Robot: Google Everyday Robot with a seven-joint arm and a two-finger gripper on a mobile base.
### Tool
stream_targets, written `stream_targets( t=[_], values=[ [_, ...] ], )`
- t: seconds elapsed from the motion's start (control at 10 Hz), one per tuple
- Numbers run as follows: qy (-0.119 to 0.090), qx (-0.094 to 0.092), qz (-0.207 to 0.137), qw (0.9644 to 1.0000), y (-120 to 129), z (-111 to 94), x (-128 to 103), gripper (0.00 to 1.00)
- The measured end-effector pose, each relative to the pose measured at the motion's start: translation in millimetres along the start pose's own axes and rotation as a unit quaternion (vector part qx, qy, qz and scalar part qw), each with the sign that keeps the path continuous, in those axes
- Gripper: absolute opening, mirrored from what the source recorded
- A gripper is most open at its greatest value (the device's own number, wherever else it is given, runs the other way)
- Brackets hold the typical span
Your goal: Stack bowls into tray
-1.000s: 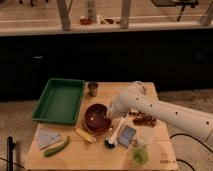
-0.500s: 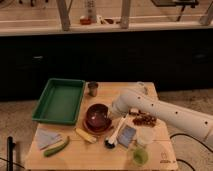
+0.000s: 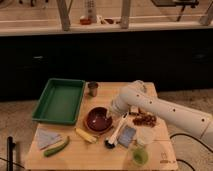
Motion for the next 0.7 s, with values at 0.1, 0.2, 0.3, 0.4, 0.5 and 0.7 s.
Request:
stream_targets(
  t=[0.1,0.2,0.3,0.4,0.5,0.7],
  values=[
    [-0.002,-0.002,-0.001,1.0,-0.8,0.5,0.6,0.8],
    [-0.004,-0.004,-0.003,1.0,-1.7,0.9,1.1,0.8],
    [-0.005,-0.005,-0.005,1.0,-2.2,1.0,1.9,0.8],
    [-0.008,-0.005,-0.006,0.9999,-2.3,2.2,2.7,0.8],
    [-0.009,-0.004,-0.007,0.9999,-2.5,3.3,3.4,0.8],
    [-0.014,0.0,-0.009,0.9999,-3.3,7.3,5.8,0.8]
  ],
)
